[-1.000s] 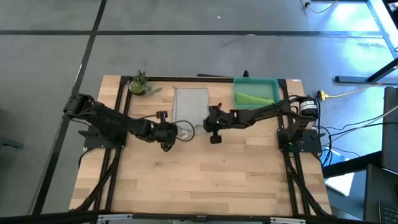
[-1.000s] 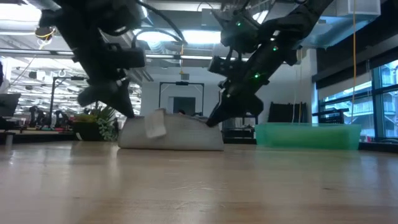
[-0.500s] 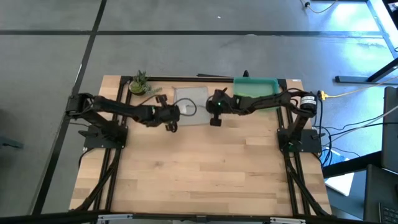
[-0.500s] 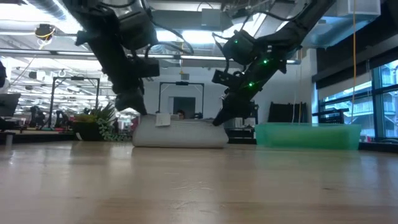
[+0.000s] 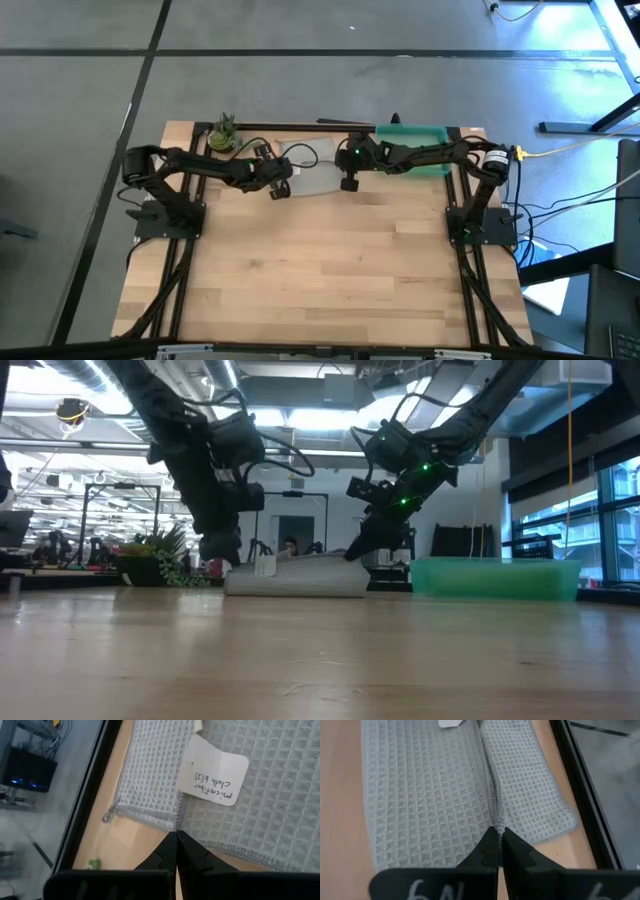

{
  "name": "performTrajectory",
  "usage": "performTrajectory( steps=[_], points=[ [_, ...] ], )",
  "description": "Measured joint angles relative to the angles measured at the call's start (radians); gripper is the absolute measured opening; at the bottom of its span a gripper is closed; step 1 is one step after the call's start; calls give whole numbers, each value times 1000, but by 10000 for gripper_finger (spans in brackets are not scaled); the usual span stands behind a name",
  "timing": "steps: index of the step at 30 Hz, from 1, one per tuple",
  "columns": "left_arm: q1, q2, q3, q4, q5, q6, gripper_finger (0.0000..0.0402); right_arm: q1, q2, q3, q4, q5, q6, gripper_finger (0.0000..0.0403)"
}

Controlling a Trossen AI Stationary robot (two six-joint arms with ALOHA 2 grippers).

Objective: Roll microfiber towels into tight, uniform cylinder then place into a basket
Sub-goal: Roll the gray microfiber cloth

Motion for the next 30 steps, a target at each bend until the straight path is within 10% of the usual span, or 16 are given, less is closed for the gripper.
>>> performTrajectory(
  steps=[11,30],
  points=[
    [24,45,-1,54,8,5,0,-43,18,-1,32,-23,-21,9],
    [44,45,-1,101,4,5,68,-49,18,-1,87,3,-20,126]
  ],
)
